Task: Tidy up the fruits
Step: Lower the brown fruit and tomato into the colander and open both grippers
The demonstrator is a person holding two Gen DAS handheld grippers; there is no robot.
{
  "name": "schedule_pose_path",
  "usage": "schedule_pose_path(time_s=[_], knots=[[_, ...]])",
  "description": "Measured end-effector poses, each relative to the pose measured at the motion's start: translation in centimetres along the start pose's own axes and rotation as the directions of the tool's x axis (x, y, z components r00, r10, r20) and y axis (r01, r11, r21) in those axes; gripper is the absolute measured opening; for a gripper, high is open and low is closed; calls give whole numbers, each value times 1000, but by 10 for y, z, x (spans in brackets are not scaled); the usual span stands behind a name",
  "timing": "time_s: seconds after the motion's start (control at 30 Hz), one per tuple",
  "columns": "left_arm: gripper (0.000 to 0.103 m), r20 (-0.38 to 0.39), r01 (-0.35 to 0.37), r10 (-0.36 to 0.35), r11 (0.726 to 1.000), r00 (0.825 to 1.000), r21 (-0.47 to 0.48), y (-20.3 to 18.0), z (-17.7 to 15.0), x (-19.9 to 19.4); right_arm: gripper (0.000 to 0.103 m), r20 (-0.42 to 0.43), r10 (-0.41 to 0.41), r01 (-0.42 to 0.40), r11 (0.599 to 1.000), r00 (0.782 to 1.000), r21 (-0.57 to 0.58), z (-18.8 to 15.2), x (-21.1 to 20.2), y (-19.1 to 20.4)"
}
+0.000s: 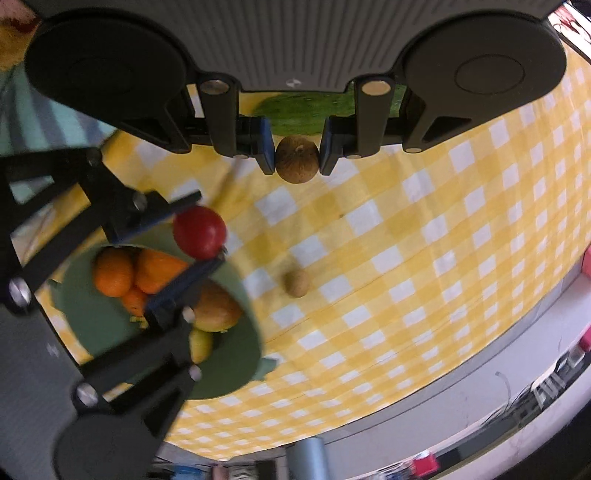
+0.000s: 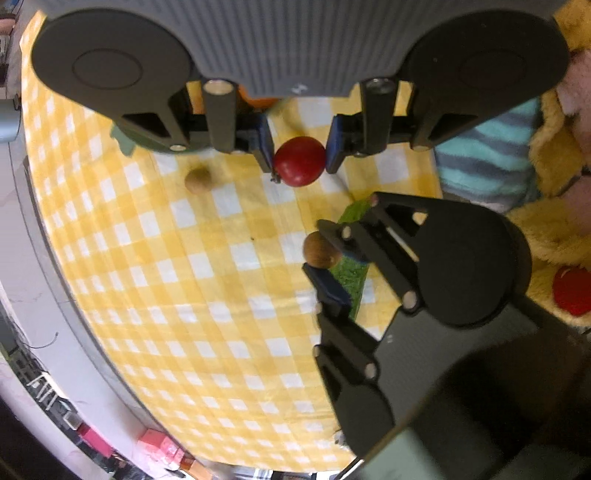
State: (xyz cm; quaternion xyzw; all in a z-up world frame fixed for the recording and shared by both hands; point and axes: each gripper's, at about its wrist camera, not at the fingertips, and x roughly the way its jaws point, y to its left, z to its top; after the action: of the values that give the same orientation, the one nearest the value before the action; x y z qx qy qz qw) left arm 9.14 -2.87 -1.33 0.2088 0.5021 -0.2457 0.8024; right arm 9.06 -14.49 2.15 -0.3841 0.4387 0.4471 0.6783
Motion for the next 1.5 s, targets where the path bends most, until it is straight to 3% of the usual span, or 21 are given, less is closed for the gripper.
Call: schedule_pose_path(time_s=[0.3,0.47,1.03,1.5], knots=[[28,83,21,-26,998,996,64,-40,35,-16,26,-1,-69,69,995,998,75,-41,-28,-10],[28,98,44,-52,995,994,85,-59,58,-5,26,-31,-101,104,988,994,114,-68,-32,-16],[28,25,103,-107,987,994,121,-73,91,56,26,-123,-146,170,962,982,213,-112,-1,-58],[28,7,141,-143,982,990,128,-68,94,57,27,-152,-112,143,967,982,211,-114,20,-68]])
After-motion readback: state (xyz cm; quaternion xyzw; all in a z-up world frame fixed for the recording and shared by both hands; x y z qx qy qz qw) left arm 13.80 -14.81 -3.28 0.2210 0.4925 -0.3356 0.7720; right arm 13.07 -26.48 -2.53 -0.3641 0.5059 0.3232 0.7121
